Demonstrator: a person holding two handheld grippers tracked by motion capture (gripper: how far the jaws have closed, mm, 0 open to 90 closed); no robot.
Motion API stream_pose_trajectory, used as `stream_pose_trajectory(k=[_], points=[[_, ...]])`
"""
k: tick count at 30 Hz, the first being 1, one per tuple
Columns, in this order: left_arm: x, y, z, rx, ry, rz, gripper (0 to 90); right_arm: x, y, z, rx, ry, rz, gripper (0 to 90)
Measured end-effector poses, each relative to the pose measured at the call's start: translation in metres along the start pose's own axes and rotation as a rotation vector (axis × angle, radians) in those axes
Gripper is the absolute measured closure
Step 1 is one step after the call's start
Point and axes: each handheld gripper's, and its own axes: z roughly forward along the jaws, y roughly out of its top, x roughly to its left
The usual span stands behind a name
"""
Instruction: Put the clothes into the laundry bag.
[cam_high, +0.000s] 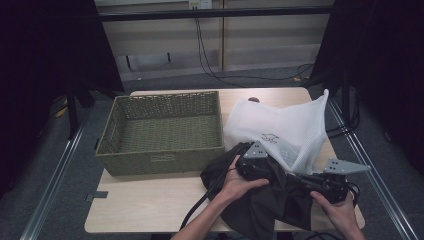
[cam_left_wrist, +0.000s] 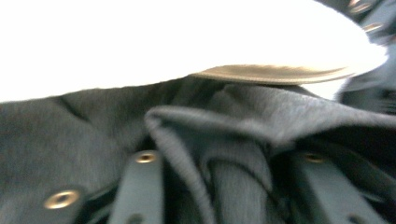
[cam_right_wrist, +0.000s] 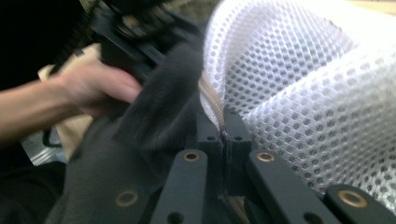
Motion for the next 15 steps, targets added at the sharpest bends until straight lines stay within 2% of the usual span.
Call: stream_pose_trajectory(k=[3,5,7,8,10,12,13,14,15], points=[[-0.004,-0.003,-0.011,-0.005,-0.012,0.028,47.4,-0.005,-0.007,0.002,0.019,-0.019,0.013,88.4],[-0.005,-0.005,-0.022,-0.018,-0.037,0.032,41.9,-0.010,-0.010,0.002,0.020,-0.028,0.028,88.4],[-0.005,-0.006,-0.031,-0.016,-0.028,0.053,37.1,-0.011,-0.011,0.002,0.021,-0.030,0.035,88.4],[-0.005,-0.007,-0.036,-0.024,-0.041,0.053,34.8,-0.012,-0.012,0.003,0.026,-0.033,0.034,88.5],[-0.005,-0.009,-0.043,-0.027,-0.041,0.043,29.5,-0.013,-0.012,0.005,0.027,-0.029,0.034,88.5],[-0.005,-0.011,-0.048,-0.028,-0.047,0.047,27.8,-0.014,-0.013,0.006,0.024,-0.032,0.040,88.4],[-0.005,-0.012,-0.049,-0.047,-0.052,0.027,27.8,-0.015,-0.013,0.006,0.027,-0.031,0.040,88.4],[-0.004,-0.013,-0.051,-0.037,-0.050,0.032,28.4,-0.015,-0.013,0.006,0.028,-0.031,0.039,88.4],[-0.004,-0.013,-0.053,-0.045,-0.051,0.035,32.5,-0.015,-0.013,0.006,0.026,-0.030,0.037,88.4]])
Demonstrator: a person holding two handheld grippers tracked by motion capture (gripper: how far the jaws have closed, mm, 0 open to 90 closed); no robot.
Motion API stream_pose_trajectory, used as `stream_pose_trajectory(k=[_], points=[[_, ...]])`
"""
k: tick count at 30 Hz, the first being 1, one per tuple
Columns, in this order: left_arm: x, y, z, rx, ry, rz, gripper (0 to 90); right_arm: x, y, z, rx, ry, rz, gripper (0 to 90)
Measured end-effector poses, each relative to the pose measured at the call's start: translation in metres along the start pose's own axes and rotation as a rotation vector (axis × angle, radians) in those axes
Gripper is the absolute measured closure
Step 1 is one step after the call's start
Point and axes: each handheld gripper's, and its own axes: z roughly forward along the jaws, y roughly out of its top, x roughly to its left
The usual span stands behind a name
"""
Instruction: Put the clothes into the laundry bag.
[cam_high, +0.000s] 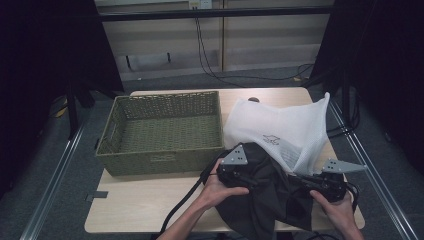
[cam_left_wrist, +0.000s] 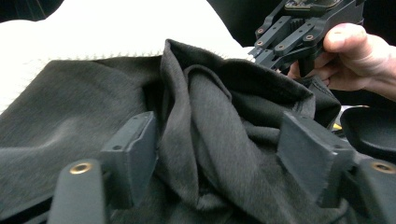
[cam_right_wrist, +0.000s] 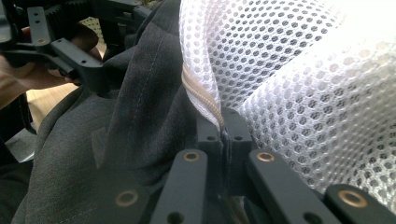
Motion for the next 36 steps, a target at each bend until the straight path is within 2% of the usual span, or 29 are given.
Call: stream_pose_trajectory(k=[2,4,5,6,7,8,9,12,19,20,21,23,24,26,27,28,31,33,36], points=[[0.000,0.000,-0.005,-0.023,-0.003,-0.007,35.2,0.000,0.000,0.000,0.001,0.000,0.000,88.4],[-0.001,-0.001,-0.011,-0.056,-0.005,0.012,39.5,-0.001,0.000,0.000,0.000,-0.001,-0.002,88.4],[-0.001,0.000,-0.015,-0.042,-0.014,0.028,41.3,-0.001,0.000,0.000,0.000,-0.001,-0.003,88.4],[-0.002,-0.001,-0.016,-0.054,-0.029,0.032,41.5,-0.001,0.000,0.000,-0.001,-0.004,-0.001,88.4],[-0.004,-0.002,-0.019,-0.031,-0.018,0.050,39.6,-0.001,0.000,-0.001,-0.001,-0.004,-0.003,88.4],[-0.003,-0.003,-0.020,-0.028,-0.032,0.056,37.9,-0.001,0.000,0.000,0.000,-0.001,-0.003,88.4],[-0.003,-0.005,-0.023,-0.007,-0.036,0.053,39.3,-0.001,0.000,0.000,-0.001,-0.001,-0.002,88.4],[-0.003,-0.015,-0.026,0.024,-0.022,0.083,38.1,-0.001,0.000,0.000,-0.001,-0.004,-0.003,88.4],[0.003,-0.046,-0.019,0.086,-0.002,0.065,35.1,-0.001,0.000,0.002,0.002,-0.005,-0.003,88.4],[0.002,-0.049,-0.017,0.074,-0.001,0.062,34.7,-0.001,0.000,0.002,0.005,-0.006,0.001,88.4],[0.001,-0.049,-0.016,0.094,0.000,0.079,34.3,-0.001,0.000,0.002,0.007,-0.008,-0.002,88.4],[-0.001,-0.047,-0.018,0.103,0.007,0.075,32.9,0.000,0.000,0.003,0.009,-0.007,-0.005,88.4],[-0.002,-0.045,-0.019,0.104,-0.001,0.079,31.3,0.000,0.000,0.002,0.008,-0.008,-0.005,88.4],[-0.006,-0.043,-0.022,0.104,-0.054,0.041,25.8,0.000,0.000,0.002,0.006,-0.010,-0.002,88.4],[-0.009,-0.043,-0.021,0.107,-0.078,0.051,21.7,-0.001,0.000,0.002,0.005,-0.013,-0.002,88.4],[-0.013,-0.042,-0.021,0.121,-0.079,0.082,17.1,-0.001,0.000,0.002,0.007,-0.009,-0.004,88.4],[-0.021,-0.045,-0.011,0.143,-0.098,0.122,13.0,-0.002,0.000,0.003,0.007,-0.013,-0.002,88.4],[-0.022,-0.049,-0.002,0.173,-0.107,0.119,5.6,-0.001,0.001,0.003,0.008,-0.013,-0.005,88.4],[-0.024,-0.053,0.006,0.181,-0.104,0.132,1.9,-0.001,0.000,0.003,0.009,-0.012,-0.002,88.4]])
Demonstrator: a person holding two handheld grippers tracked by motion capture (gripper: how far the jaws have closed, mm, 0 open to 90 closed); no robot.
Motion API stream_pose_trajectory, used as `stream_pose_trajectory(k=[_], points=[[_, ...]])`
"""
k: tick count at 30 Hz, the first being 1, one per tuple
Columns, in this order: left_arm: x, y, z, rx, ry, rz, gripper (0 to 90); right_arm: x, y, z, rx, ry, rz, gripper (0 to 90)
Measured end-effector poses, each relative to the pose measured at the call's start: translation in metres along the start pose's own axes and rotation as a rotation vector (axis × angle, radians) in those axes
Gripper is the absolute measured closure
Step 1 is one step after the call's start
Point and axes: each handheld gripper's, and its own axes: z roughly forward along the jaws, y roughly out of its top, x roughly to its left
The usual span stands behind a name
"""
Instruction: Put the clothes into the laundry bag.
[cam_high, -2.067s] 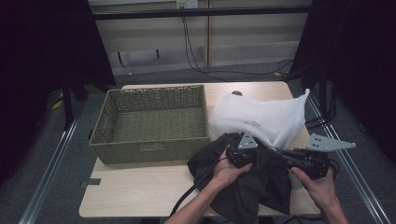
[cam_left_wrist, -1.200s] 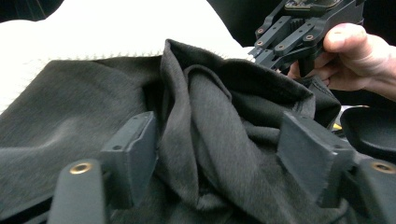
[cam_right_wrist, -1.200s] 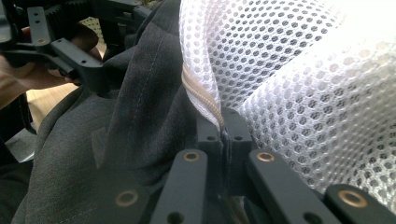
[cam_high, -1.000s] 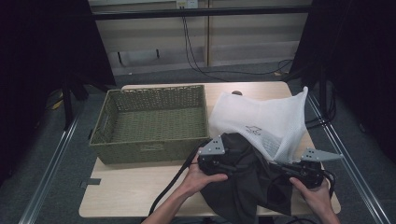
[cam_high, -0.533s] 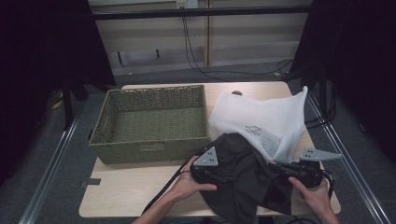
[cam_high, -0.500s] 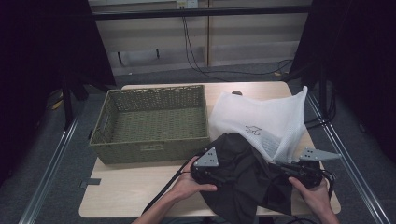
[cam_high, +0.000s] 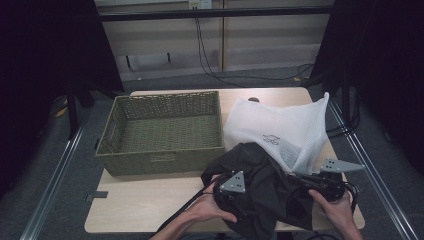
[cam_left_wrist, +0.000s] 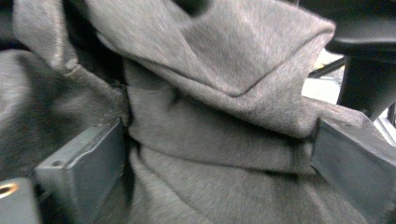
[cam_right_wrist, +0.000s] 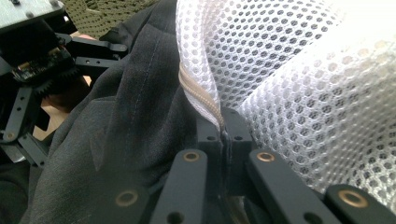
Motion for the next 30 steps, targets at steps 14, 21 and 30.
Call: stream_pose_trajectory(k=[14,21,30], points=[[0.002,0.006,0.010,0.099,0.201,0.015,41.7,0.002,0.001,0.003,0.008,-0.007,-0.009,88.4],[0.009,0.013,0.005,0.033,0.190,-0.055,74.7,0.009,0.015,0.000,-0.010,0.001,-0.026,88.5],[0.012,0.034,-0.014,-0.090,0.172,-0.115,76.5,0.022,0.060,-0.009,-0.072,0.018,-0.086,88.5]])
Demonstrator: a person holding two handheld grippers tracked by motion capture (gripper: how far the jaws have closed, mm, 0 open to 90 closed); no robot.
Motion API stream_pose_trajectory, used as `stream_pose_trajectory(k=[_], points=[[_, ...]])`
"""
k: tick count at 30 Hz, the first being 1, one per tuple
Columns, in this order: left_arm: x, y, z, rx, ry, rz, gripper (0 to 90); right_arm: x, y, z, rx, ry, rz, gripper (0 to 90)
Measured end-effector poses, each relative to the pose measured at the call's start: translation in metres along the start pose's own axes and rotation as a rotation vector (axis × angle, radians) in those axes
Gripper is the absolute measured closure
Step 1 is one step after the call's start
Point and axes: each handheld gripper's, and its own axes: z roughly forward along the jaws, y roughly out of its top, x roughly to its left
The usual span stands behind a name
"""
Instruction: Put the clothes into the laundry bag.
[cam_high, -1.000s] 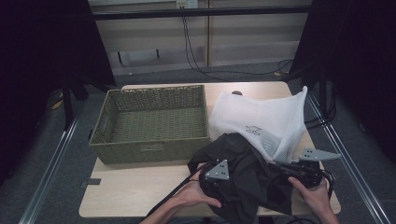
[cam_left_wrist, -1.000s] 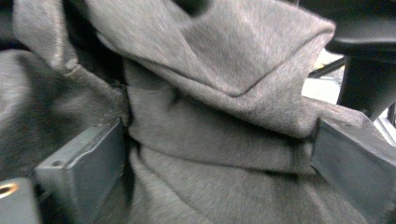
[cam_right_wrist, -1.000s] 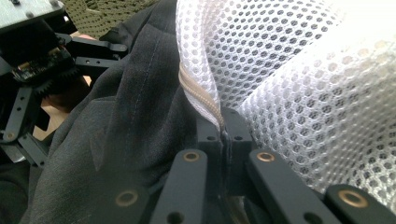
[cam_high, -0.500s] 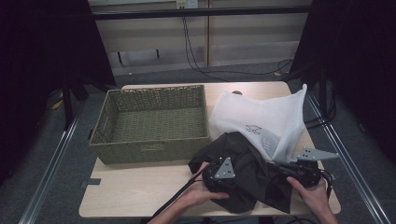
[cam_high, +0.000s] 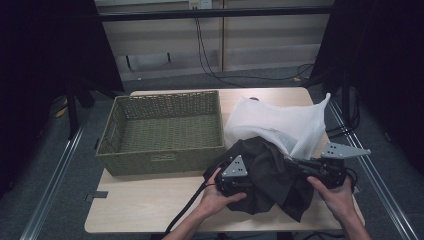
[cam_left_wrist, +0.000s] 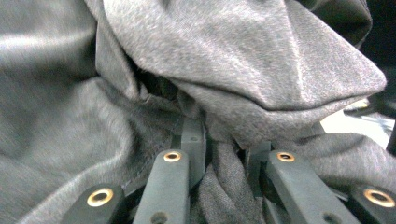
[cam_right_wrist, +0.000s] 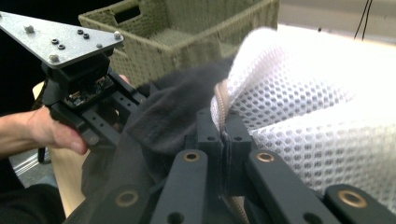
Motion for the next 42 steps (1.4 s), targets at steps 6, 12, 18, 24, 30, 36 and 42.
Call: stream_pose_trajectory(k=[6,12,18,24,30,36,42], points=[[0.004,0.026,-0.015,-0.079,-0.020,-0.014,76.9,0.007,0.024,0.002,-0.039,0.018,-0.032,88.5],[0.007,0.043,-0.007,-0.084,0.023,-0.048,77.0,0.015,0.036,0.008,-0.041,0.034,-0.053,88.5],[0.011,0.044,0.013,-0.067,0.078,-0.086,77.1,0.022,0.036,0.007,-0.051,0.060,-0.058,88.5],[0.010,0.049,0.026,-0.059,0.107,-0.112,77.0,0.029,0.034,-0.001,-0.067,0.083,-0.061,88.4],[0.011,0.038,0.033,-0.048,0.073,-0.141,76.2,0.017,0.012,0.003,-0.006,0.032,-0.043,88.1],[0.011,0.022,0.043,-0.026,0.030,-0.134,69.2,0.002,-0.015,0.010,0.045,-0.023,-0.016,84.7],[0.007,0.011,0.022,-0.031,-0.020,-0.068,48.0,-0.004,-0.033,0.013,0.075,-0.061,0.002,85.8]])
